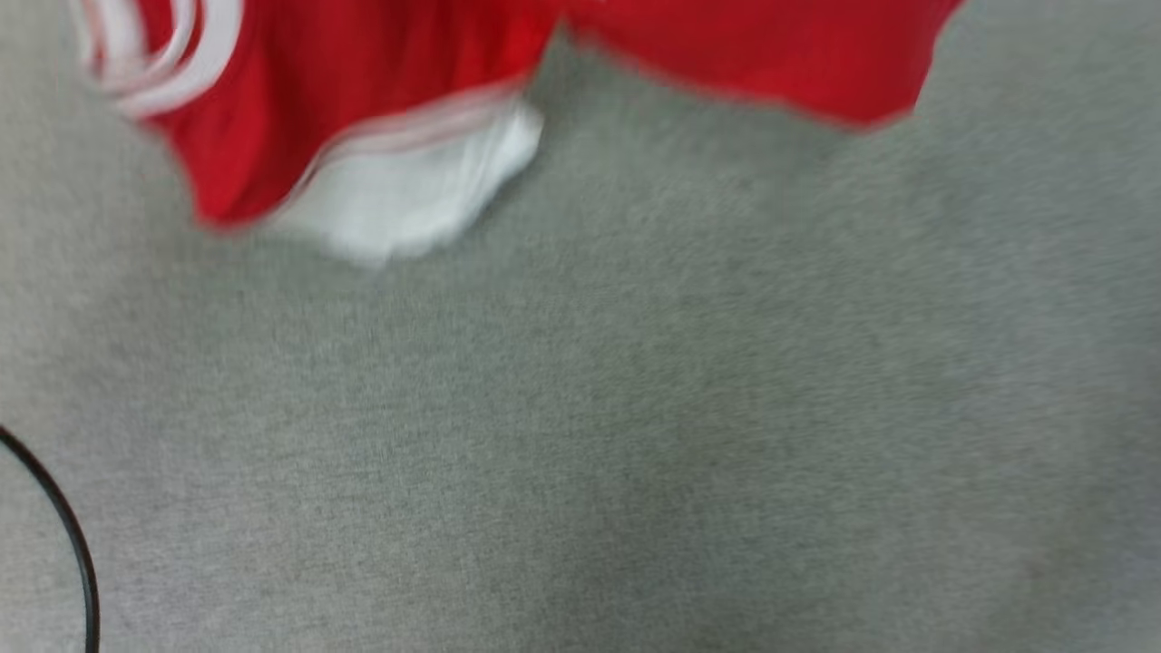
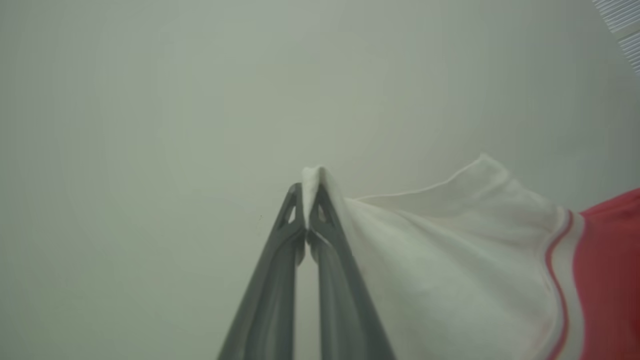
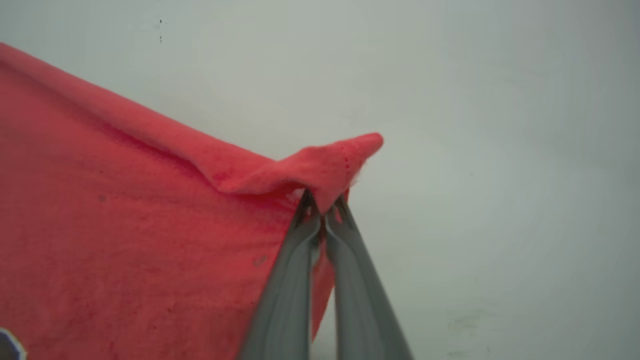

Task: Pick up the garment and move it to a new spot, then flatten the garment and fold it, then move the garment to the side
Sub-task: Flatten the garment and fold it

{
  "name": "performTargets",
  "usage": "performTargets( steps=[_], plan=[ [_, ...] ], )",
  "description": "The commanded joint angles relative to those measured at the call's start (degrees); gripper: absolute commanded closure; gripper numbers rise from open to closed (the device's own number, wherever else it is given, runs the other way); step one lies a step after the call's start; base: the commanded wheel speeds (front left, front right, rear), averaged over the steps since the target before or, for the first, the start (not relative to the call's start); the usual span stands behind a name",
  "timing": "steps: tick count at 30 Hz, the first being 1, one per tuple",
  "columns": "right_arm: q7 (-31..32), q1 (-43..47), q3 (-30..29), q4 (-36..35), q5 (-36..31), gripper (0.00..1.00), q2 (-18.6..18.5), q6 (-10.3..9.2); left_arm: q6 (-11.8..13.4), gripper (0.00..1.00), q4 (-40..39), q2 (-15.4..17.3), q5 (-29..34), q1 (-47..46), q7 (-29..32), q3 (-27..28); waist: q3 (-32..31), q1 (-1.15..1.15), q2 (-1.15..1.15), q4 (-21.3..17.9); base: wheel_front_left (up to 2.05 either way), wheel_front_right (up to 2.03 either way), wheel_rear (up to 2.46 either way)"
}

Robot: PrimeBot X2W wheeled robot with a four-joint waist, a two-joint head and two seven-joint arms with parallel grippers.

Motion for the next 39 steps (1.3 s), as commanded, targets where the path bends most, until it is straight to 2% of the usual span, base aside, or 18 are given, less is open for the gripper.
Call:
performTargets(
  steps=[1, 9, 16, 21, 25, 34, 39],
  plan=[
    [-1.00, -3.18, 0.04, 1.61, -1.06, 1.00, -0.77, -0.05, -0.07, 1.00, 2.37, -1.01, 0.75, -3.53, -0.91, -0.61, 6.30, -0.01, 0.00, 2.81, 0.00, 0.00, 0.00],
    [-8.74, -17.92, 5.63, 14.88, -7.32, 1.00, -2.43, -0.07, -0.20, 1.00, 21.68, -7.65, 4.62, -20.63, -8.36, -4.14, 13.28, -0.01, 0.00, 5.85, 0.00, 0.00, 0.00],
    [-16.85, -22.89, 7.89, 26.24, -10.86, 1.00, -0.17, -0.07, -0.76, 1.00, 34.60, -10.99, 3.60, -23.30, -15.51, -4.84, 15.64, -0.01, 0.00, 8.24, 0.00, 0.00, 0.00],
    [-21.56, -18.76, 9.87, 32.53, -10.82, 1.00, 1.35, -0.07, -1.49, 1.00, 39.32, -12.97, 2.46, -16.35, -19.94, -7.47, 14.66, -0.01, 0.00, 9.63, 0.00, 0.00, 0.00],
    [-24.60, -13.00, 10.60, 36.91, -8.31, 1.00, 2.90, -0.06, -1.84, 1.00, 39.76, -15.19, 1.23, -6.55, -21.48, -9.37, 12.06, -0.01, 0.00, 10.22, 0.00, 0.00, 0.00],
    [-27.90, 5.59, 16.97, 40.85, -3.36, 1.00, 2.16, -0.04, -1.52, 1.00, 31.56, -17.91, 1.87, 20.55, -21.89, -10.05, 2.23, -0.01, 0.00, 11.04, 0.00, 0.00, 0.00],
    [-28.22, 16.59, 21.94, 39.41, 1.18, 1.00, 1.01, -0.05, -0.96, 1.00, 26.58, -17.15, 1.80, 37.09, -21.91, -10.11, -4.32, -0.01, 0.00, 11.14, 0.00, 0.00, 0.00]
  ],
)
